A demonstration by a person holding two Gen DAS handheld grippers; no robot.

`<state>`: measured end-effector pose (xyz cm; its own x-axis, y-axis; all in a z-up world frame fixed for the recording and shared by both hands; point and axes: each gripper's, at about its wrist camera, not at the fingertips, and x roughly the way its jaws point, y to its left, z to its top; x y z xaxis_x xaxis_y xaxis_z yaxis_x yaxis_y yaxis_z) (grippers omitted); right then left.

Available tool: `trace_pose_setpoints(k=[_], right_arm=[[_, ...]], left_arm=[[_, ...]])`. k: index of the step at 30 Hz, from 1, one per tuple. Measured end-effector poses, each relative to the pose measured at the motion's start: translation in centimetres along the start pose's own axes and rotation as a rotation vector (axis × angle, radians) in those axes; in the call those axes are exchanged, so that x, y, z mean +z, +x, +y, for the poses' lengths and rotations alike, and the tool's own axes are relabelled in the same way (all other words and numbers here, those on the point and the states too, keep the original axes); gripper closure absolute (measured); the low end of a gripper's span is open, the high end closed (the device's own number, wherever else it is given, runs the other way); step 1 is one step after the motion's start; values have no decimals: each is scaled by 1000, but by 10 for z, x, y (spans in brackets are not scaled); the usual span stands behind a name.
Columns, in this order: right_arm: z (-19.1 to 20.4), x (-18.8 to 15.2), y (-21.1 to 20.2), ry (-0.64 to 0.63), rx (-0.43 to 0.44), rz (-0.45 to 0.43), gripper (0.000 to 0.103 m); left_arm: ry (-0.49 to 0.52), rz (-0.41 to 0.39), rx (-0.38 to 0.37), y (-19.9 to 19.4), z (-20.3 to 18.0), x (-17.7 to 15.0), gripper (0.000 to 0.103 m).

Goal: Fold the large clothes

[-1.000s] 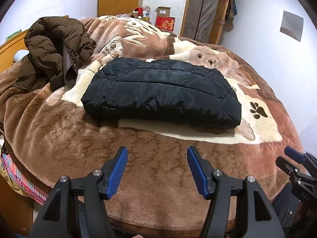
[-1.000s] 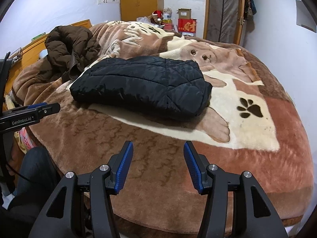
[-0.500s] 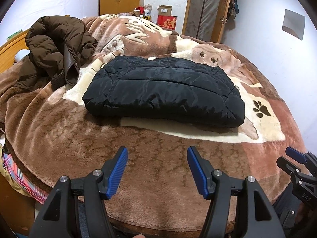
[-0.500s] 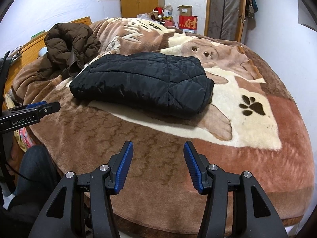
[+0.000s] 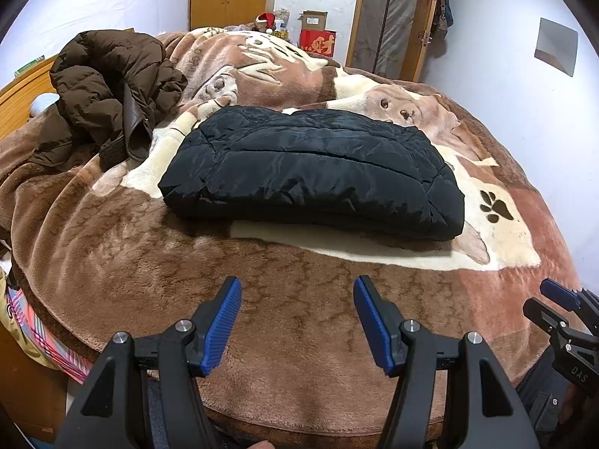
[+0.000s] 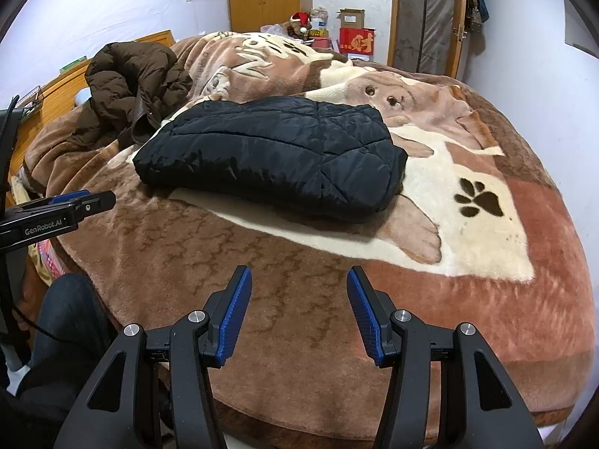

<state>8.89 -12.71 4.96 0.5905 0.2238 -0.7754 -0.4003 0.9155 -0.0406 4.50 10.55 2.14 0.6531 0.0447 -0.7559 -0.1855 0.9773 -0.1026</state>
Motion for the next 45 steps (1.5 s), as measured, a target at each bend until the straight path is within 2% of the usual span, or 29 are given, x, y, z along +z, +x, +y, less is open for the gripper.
trace_pose_setpoints(k=[45], right_arm=[[1,0,0,0,2,4,49]], left_arm=[[-23,-5,27,-4,-4,-3,38]])
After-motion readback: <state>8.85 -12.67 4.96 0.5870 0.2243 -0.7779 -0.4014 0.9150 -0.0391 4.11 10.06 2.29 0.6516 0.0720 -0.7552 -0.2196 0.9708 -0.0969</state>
